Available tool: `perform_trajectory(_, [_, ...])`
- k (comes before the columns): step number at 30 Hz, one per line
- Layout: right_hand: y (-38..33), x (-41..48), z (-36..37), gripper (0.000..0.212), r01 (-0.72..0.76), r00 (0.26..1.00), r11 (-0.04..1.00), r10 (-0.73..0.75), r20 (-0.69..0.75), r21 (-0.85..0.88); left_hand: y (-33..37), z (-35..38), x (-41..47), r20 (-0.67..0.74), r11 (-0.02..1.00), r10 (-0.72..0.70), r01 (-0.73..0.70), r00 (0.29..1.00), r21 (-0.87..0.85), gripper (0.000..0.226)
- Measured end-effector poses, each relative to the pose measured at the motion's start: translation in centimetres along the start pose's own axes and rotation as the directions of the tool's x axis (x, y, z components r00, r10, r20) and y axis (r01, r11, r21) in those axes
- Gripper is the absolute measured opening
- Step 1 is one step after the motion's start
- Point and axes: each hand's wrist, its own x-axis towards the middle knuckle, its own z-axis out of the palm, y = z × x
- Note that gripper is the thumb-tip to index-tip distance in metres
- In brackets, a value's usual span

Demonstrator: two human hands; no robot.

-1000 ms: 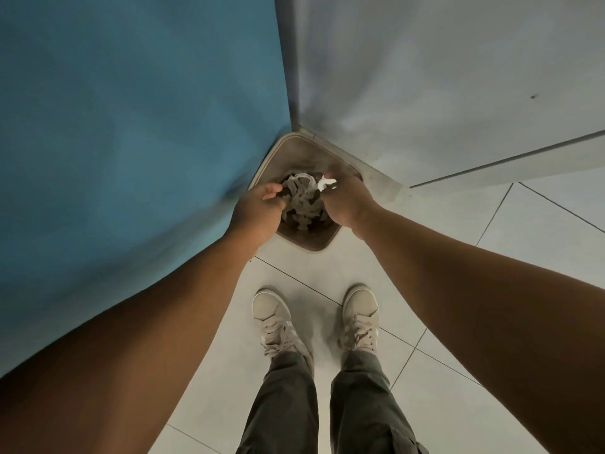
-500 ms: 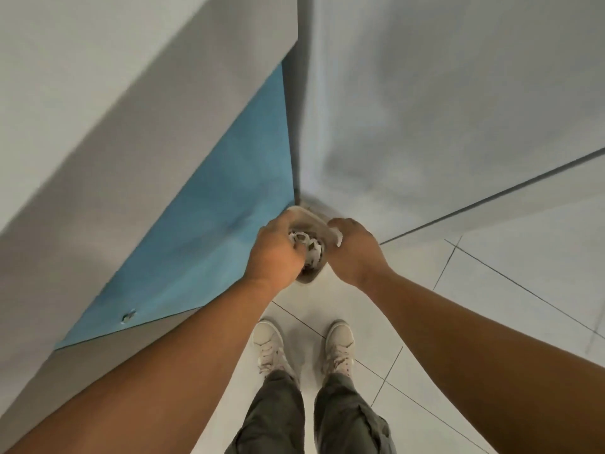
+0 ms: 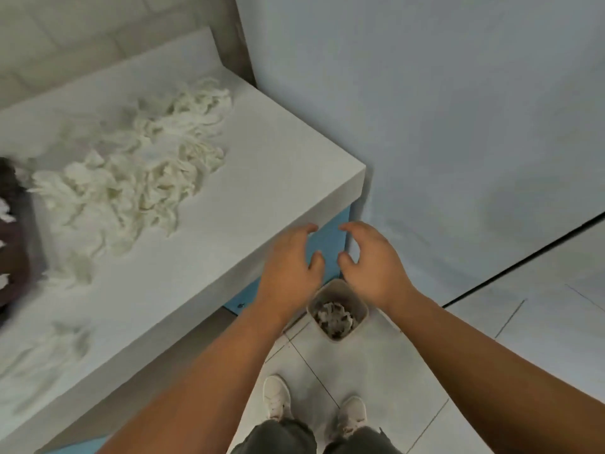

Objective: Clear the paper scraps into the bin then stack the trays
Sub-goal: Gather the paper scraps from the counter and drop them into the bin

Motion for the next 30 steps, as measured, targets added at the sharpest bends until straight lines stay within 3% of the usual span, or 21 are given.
perform_trajectory(8, [-10.1,-0.3,2.8,0.048,0.31,0.937,0.949,-0.315,0.151,0.055,-1.8,-11.4,-6.4,-0.273,0.988,-0.098,0.126,0.957,0.087,0.044])
perform_trajectory(15, [-18.8,-2.8,10.8,0.039,0.484,0.806,0.872,-0.478,0.35,0.077,-8.5,-19.7,-14.4,-0.448,0.942,-0.249,0.322,0.859,0.093,0.036])
perform_trajectory(19, [-23.4,-4.4,16.1,0.037,0.56,0.723,0.826,-0.522,0.453,0.057,-13.3,-23.7,-18.8,-0.472,0.89,-0.329,0.436,0.818,0.136,0.033])
perform_trajectory(24, [-27.4,-6.0,22.5,0.046,0.677,0.639,0.734,-0.553,0.534,-0.05,-18.8,-27.5,-22.6,-0.438,0.839,-0.35,0.485,0.828,0.247,0.032])
perform_trajectory(27, [-28.2,-6.4,25.4,0.055,0.713,0.638,0.685,-0.544,0.545,-0.15,-21.3,-28.8,-23.9,-0.41,0.841,-0.313,0.45,0.857,0.3,0.03])
perform_trajectory(30, [-28.0,-6.5,27.4,0.04,0.687,0.684,0.698,-0.526,0.505,-0.204,-22.9,-29.6,-24.2,-0.387,0.854,-0.263,0.4,0.884,0.333,0.028])
